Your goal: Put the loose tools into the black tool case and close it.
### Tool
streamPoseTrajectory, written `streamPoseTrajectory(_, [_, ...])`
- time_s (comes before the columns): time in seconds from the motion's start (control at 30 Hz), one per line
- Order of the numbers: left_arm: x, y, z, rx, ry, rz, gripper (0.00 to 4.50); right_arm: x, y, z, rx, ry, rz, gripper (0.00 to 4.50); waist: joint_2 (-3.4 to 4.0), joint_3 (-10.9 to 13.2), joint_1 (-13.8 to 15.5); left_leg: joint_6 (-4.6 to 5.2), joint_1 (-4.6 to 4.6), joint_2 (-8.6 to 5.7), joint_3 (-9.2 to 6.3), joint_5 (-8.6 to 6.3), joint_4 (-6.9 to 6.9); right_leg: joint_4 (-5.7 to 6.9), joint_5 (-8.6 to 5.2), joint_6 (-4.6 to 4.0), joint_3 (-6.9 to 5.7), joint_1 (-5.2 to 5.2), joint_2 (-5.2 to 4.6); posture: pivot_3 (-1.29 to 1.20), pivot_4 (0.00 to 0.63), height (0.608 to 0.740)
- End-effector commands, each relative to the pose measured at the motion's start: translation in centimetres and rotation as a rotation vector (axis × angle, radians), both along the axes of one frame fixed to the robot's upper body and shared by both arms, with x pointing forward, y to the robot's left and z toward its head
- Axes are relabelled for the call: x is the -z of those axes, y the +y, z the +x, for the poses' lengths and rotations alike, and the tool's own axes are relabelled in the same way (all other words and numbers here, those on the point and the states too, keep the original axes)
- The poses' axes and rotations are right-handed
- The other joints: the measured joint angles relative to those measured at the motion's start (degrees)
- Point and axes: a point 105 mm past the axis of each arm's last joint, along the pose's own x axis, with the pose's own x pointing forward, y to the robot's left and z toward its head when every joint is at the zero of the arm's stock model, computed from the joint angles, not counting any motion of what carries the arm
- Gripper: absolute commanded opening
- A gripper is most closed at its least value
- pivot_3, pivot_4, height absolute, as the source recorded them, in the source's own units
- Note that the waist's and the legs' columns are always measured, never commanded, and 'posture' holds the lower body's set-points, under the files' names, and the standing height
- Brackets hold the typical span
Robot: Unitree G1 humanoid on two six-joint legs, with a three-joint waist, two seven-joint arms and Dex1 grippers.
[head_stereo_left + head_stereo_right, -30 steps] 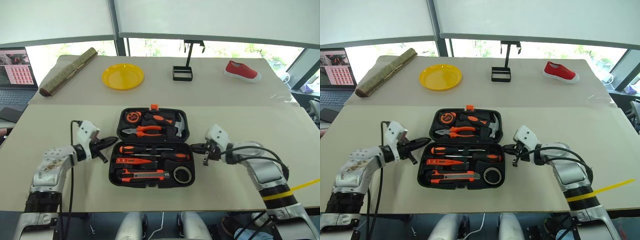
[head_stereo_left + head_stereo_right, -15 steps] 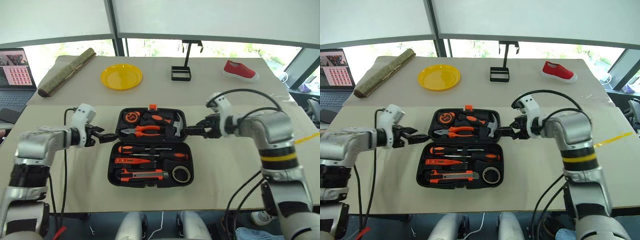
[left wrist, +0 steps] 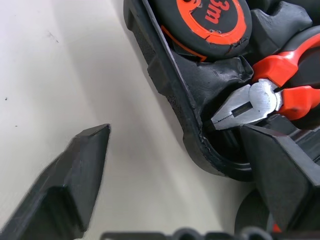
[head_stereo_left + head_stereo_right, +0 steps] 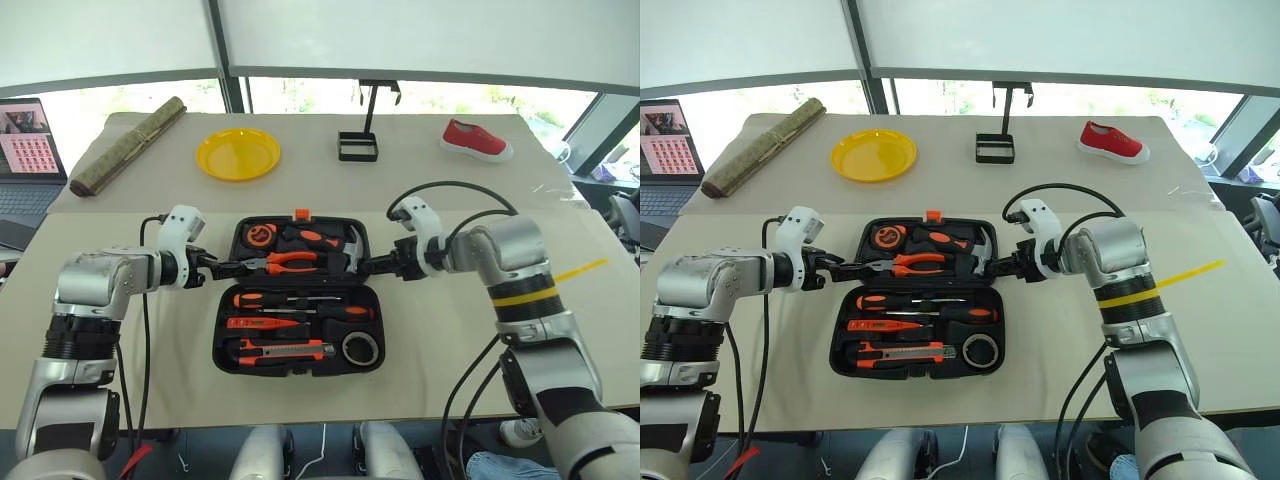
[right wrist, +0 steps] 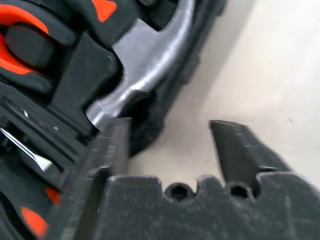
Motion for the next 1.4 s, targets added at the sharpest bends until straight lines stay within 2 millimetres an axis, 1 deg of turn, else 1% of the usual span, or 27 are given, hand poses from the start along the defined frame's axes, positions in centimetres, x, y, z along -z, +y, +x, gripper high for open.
streamPoseTrajectory(0.03, [0.3,0.8,0.1,-0.049,0.008,0.027,2.85,1.3,-1.2,0.2,0.076,0.052,-0.054,1.48,-0.01,-0.02,0.07,0.00,0.01,0.00,0.00,0.00,0.00,0.00,0.00,0.00,-0.01,0.01,-0.01,0.00,0.150,0.740])
streamPoseTrajectory(0.07, [0.3,0.7,0.1,-0.051,0.007,0.023,2.57,1.4,-1.2,0.2,0.077,0.054,-0.057,1.18,-0.01,-0.04,0.10,-0.01,0.03,0.00,0.00,0.00,0.01,0.00,0.00,0.00,0.00,0.03,-0.02,0.00,0.150,0.740])
streamPoseTrajectory(0.13, [0.3,0.6,0.1,-0.052,0.007,0.011,1.79,1.6,-1.0,0.2,0.079,0.063,-0.056,0.44,-0.10,-0.14,0.09,-0.01,0.10,-0.01,0.00,0.01,0.02,0.02,0.00,0.00,0.00,0.09,-0.05,0.00,0.150,0.740])
streamPoseTrajectory(0.17, [0.4,0.6,0.0,-0.052,0.008,0.006,1.55,1.7,-1.0,0.2,0.080,0.068,-0.055,0.20,-0.17,-0.21,0.07,-0.02,0.13,-0.01,0.00,0.01,0.02,0.02,0.00,-0.01,0.00,0.10,-0.04,0.00,0.150,0.740])
streamPoseTrajectory(0.2, [0.4,0.6,0.0,-0.058,0.008,-0.003,1.13,1.7,-1.0,0.2,0.081,0.071,-0.053,0.00,-0.20,-0.24,0.05,-0.02,0.15,0.00,-0.01,0.01,0.01,0.03,0.01,-0.02,0.00,0.11,-0.04,0.00,0.150,0.740])
streamPoseTrajectory(0.23, [0.4,0.6,0.0,-0.062,0.008,-0.009,0.87,1.7,-0.9,0.2,0.082,0.073,-0.051,0.00,-0.19,-0.29,0.03,-0.03,0.15,0.00,-0.01,0.02,0.01,0.03,0.01,-0.03,0.01,0.10,-0.04,0.00,0.150,0.740])
streamPoseTrajectory(0.3, [0.1,0.7,0.2,-0.065,-0.026,-0.030,0.13,1.5,-0.9,0.3,0.083,0.066,-0.037,0.00,-0.20,-0.37,0.04,-0.03,0.16,0.00,-0.01,0.02,0.01,0.04,0.02,-0.03,0.04,0.10,-0.04,0.00,0.150,0.740])
streamPoseTrajectory(0.33, [-0.1,0.8,0.3,-0.074,-0.033,-0.041,0.01,1.3,-0.8,0.4,0.089,0.060,-0.023,0.00,-0.20,-0.40,0.04,-0.03,0.16,0.00,-0.01,0.02,0.00,0.04,0.02,-0.03,0.03,0.10,-0.04,0.00,0.150,0.740])
streamPoseTrajectory(0.4, [-0.4,1.0,0.4,-0.086,-0.060,-0.068,0.01,0.8,-0.9,0.5,0.096,0.047,-0.003,0.00,-0.20,-0.40,0.05,-0.05,0.15,0.01,-0.01,0.03,0.00,0.06,0.02,-0.04,0.04,0.09,-0.04,0.00,0.150,0.740])
streamPoseTrajectory(0.47, [-1.0,0.8,0.3,-0.071,-0.104,-0.116,0.01,-0.4,-0.2,0.9,0.067,-0.042,0.068,0.00,-0.20,-0.40,0.03,-0.06,0.14,0.01,-0.01,0.03,0.00,0.06,0.04,-0.06,0.04,0.07,-0.04,0.00,0.150,0.740])
streamPoseTrajectory(0.5, [-1.4,0.6,0.3,-0.053,-0.141,-0.141,0.01,-1.2,0.1,0.9,0.034,-0.093,0.100,0.00,-0.21,-0.40,0.01,-0.06,0.15,0.01,-0.01,0.03,0.00,0.05,0.04,-0.07,0.04,0.07,-0.04,0.00,0.150,0.740])
streamPoseTrajectory(0.57, [-3.0,-0.3,-0.3,0.039,-0.282,-0.196,0.01,-2.9,0.4,0.6,-0.041,-0.236,0.126,0.00,-0.21,-0.39,-0.03,-0.06,0.10,0.03,-0.01,0.03,-0.01,0.04,0.05,-0.08,0.05,0.02,-0.04,0.00,0.150,0.740])
streamPoseTrajectory(0.63, [-4.4,-1.1,-1.3,0.138,-0.407,-0.238,0.01,-3.9,0.5,0.0,-0.110,-0.345,0.128,0.00,-0.20,-0.36,-0.02,-0.06,-0.04,0.03,0.00,0.04,-0.02,0.01,0.05,-0.09,0.07,-0.12,-0.06,0.00,0.150,0.740])
streamPoseTrajectory(0.67, [-4.7,-1.0,-1.6,0.131,-0.458,-0.252,0.01,-4.2,0.3,-0.6,-0.164,-0.427,0.089,0.00,-0.19,-0.34,-0.01,-0.07,-0.12,0.02,0.00,0.03,-0.03,-0.01,0.06,-0.09,0.06,-0.19,-0.08,0.00,0.150,0.740])
streamPoseTrajectory(0.7, [-4.8,-0.7,-2.0,0.130,-0.528,-0.223,0.01,-4.4,0.0,-1.3,-0.236,-0.542,0.005,0.00,-0.18,-0.30,0.18,-0.07,-0.23,0.02,0.00,0.03,-0.04,-0.02,0.06,-0.09,0.04,-0.27,-0.10,0.00,0.150,0.740])
streamPoseTrajectory(0.77, [-4.3,-0.4,-3.2,0.173,-0.630,-0.135,0.01,-3.6,-0.5,-3.1,-0.409,-0.707,-0.171,0.00,-0.17,-0.29,0.53,-0.04,-0.40,0.01,-0.03,0.01,-0.03,-0.05,0.08,-0.04,-0.06,-0.32,-0.15,0.00,0.150,0.740])
streamPoseTrajectory(0.83, [-3.4,-0.3,-4.6,0.261,-0.715,-0.026,0.01,-2.6,-1.1,-4.2,-0.502,-0.807,-0.257,0.00,-0.17,-0.30,0.60,-0.08,-0.53,-0.01,0.00,0.02,-0.05,-0.08,0.13,0.04,-0.07,-0.39,-0.17,0.00,0.150,0.740])
streamPoseTrajectory(0.9, [-1.9,-0.4,-6.1,0.376,-0.774,0.116,0.01,-1.7,-1.9,-5.0,-0.535,-0.888,-0.298,0.00,-0.18,-0.31,0.64,-0.12,-0.51,-0.01,0.07,0.03,-0.06,-0.23,0.14,0.07,-0.06,-0.32,-0.16,0.00,0.150,0.740])
streamPoseTrajectory(1.0, [-0.7,-0.5,-7.3,0.471,-0.840,0.251,0.01,-0.7,-2.4,-6.0,-0.567,-0.996,-0.335,0.00,-0.19,-0.32,0.66,-0.06,-0.27,0.01,0.19,-0.09,-0.07,-0.49,0.14,0.09,-0.05,-0.09,-0.21,0.00,0.150,0.740])
streamPoseTrajectory(1.03, [-0.4,-0.5,-7.5,0.485,-0.855,0.276,0.01,-0.5,-2.5,-6.3,-0.572,-1.023,-0.346,0.00,-0.19,-0.32,0.67,0.23,-0.19,0.02,0.22,-0.26,-0.06,-0.61,0.13,0.09,-0.05,-0.03,-0.23,0.00,0.150,0.740])
streamPoseTrajectory(1.1, [0.0,-0.5,-7.9,0.525,-0.885,0.335,0.01,0.1,-2.9,-6.6,-0.580,-1.070,-0.382,0.00,-0.19,-0.32,0.66,0.27,-0.02,0.03,0.31,-0.30,-0.10,-0.70,0.11,0.09,-0.03,0.07,-0.29,0.00,0.150,0.740])
streamPoseTrajectory(1.17, [0.9,-0.4,-8.9,0.593,-0.883,0.379,0.01,0.9,-3.7,-7.2,-0.607,-1.093,-0.429,0.00,-0.21,-0.33,0.66,0.26,0.07,0.04,0.31,-0.29,-0.06,-0.63,0.11,0.08,-0.03,0.13,-0.30,0.00,0.150,0.740])
streamPoseTrajectory(1.23, [2.0,-0.2,-9.9,0.632,-0.856,0.389,0.00,2.0,-4.3,-8.3,-0.636,-1.062,-0.411,0.80,-0.18,-0.38,0.72,0.26,0.16,0.05,0.33,-0.28,-0.06,-0.54,0.09,0.06,-0.02,0.17,-0.32,0.00,0.150,0.740])
streamPoseTrajectory(1.3, [2.4,0.4,-10.7,0.636,-0.833,0.385,0.72,2.8,-4.9,-9.0,-0.652,-1.041,-0.412,1.38,-0.24,-0.43,0.65,0.28,0.27,0.06,0.35,-0.30,-0.09,-0.51,0.05,0.05,-0.02,0.25,-0.34,0.00,0.150,0.740])
streamPoseTrajectory(1.33, [2.6,0.8,-11.1,0.639,-0.818,0.387,0.98,2.9,-5.1,-9.1,-0.644,-1.045,-0.418,1.75,-0.22,-0.42,0.57,0.29,0.27,0.07,0.36,-0.31,-0.09,-0.50,0.02,0.04,-0.02,0.24,-0.34,0.00,0.150,0.740])
streamPoseTrajectory(1.37, [2.8,1.2,-11.4,0.645,-0.801,0.395,1.41,3.0,-5.4,-9.2,-0.640,-1.044,-0.423,2.11,-0.17,-0.38,0.23,0.30,0.25,0.07,0.40,-0.31,-0.10,-0.48,0.02,0.04,0.01,0.20,-0.34,0.00,0.150,0.740])
streamPoseTrajectory(1.4, [2.7,1.9,-11.5,0.631,-0.787,0.408,1.72,3.0,-5.7,-9.4,-0.637,-1.050,-0.430,2.38,-0.17,-0.38,0.11,0.29,0.23,0.08,0.54,-0.30,-0.10,-0.38,0.01,0.02,0.10,0.07,-0.34,0.00,0.150,0.740])
